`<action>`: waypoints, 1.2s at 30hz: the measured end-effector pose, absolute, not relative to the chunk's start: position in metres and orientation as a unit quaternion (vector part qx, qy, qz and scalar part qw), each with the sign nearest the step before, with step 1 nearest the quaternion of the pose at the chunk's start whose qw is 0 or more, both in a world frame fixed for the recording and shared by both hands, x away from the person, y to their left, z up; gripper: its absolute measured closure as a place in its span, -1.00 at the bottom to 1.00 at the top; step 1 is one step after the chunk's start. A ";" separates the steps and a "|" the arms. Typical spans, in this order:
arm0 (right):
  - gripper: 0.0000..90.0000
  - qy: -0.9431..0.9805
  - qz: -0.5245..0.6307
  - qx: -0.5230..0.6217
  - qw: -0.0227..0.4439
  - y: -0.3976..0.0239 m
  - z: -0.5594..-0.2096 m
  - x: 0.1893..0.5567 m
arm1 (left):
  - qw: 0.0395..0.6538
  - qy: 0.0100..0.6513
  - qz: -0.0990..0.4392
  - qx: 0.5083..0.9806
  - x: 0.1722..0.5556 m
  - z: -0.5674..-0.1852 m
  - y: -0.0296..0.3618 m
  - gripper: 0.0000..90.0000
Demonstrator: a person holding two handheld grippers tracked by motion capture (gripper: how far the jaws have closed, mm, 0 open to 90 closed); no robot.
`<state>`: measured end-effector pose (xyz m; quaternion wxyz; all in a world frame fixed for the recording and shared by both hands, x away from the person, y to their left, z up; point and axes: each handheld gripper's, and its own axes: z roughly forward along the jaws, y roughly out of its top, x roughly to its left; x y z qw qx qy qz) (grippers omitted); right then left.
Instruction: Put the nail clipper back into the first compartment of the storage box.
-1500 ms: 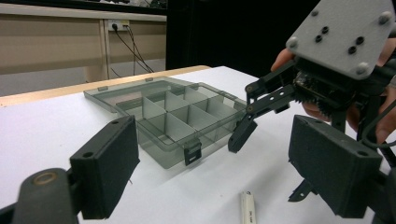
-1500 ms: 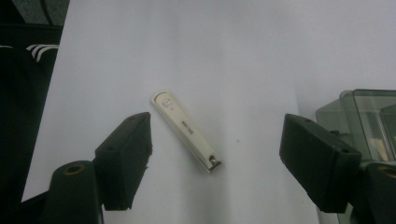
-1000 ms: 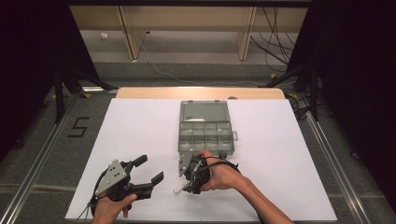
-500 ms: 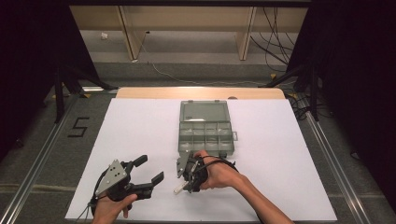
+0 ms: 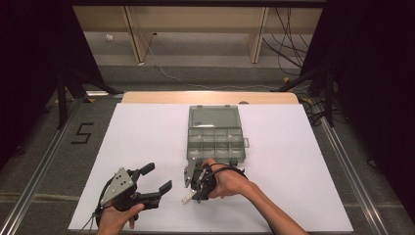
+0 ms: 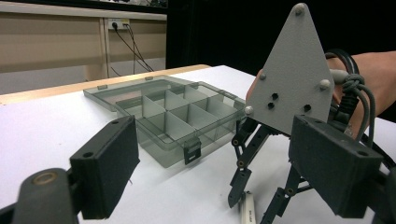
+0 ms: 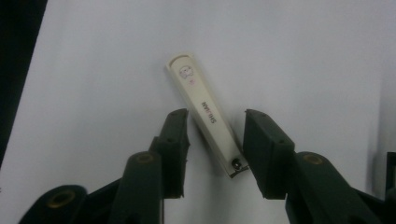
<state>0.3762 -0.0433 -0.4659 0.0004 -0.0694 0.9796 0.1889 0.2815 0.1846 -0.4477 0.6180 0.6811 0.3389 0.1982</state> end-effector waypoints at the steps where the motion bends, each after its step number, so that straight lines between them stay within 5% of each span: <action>1: 0.36 0.980 0.189 -0.069 0.000 -0.043 -0.466 0.376 | 0.618 0.339 0.198 0.681 0.281 -0.448 0.185 -0.65; 14: 0.71 0.981 0.186 -0.058 -0.011 -0.046 -0.466 0.377 | 0.619 0.341 0.198 0.680 0.281 -0.448 0.185 -0.65; 36: 0.72 0.976 0.214 0.018 0.025 -0.057 -0.439 0.386 | 0.619 0.339 0.201 0.679 0.281 -0.447 0.186 -0.65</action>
